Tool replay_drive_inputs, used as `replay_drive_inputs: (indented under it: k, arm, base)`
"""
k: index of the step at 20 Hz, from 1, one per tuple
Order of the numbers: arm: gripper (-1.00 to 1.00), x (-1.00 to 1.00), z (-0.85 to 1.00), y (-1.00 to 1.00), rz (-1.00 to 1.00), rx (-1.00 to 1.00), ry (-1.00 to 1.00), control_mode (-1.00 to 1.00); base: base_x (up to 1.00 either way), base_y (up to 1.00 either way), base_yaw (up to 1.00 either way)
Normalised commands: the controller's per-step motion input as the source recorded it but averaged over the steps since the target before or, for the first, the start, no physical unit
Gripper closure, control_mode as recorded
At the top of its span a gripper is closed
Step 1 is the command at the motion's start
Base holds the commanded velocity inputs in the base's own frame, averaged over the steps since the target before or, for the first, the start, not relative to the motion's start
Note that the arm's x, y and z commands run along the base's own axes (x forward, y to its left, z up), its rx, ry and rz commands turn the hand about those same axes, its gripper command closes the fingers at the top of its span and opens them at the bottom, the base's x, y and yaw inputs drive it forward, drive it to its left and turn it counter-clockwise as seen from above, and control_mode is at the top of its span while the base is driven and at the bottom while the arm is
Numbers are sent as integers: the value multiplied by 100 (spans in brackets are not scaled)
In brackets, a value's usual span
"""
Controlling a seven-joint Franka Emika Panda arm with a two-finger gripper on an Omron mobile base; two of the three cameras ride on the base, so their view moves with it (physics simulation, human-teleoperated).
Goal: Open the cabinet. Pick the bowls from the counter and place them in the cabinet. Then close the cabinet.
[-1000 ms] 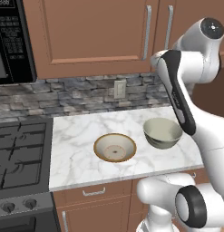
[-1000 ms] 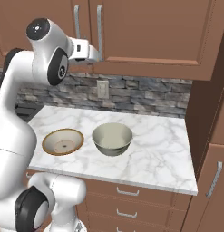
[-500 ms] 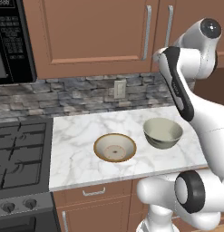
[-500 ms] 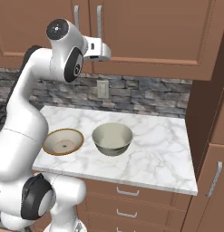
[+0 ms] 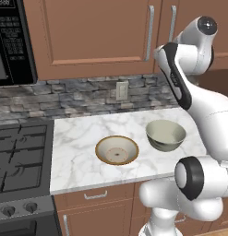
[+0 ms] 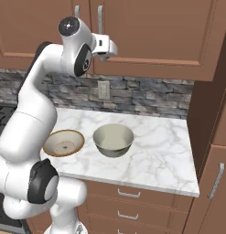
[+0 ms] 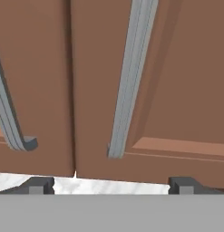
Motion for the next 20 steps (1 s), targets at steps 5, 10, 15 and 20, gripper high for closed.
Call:
replay_drive_inputs:
  k: [5,10,15,20]
  arm:
    - [-100,45,10,0,0,0,0,-100]
    - [-100,36,18,-6,0,0,0,-100]
    - [-100,35,11,-1,0,0,0,-100]
    - [-100,34,1,-1,0,0,0,-100]
  base:
    - [0,0,0]
    - [0,0,0]
    - [0,0,0]
    - [0,0,0]
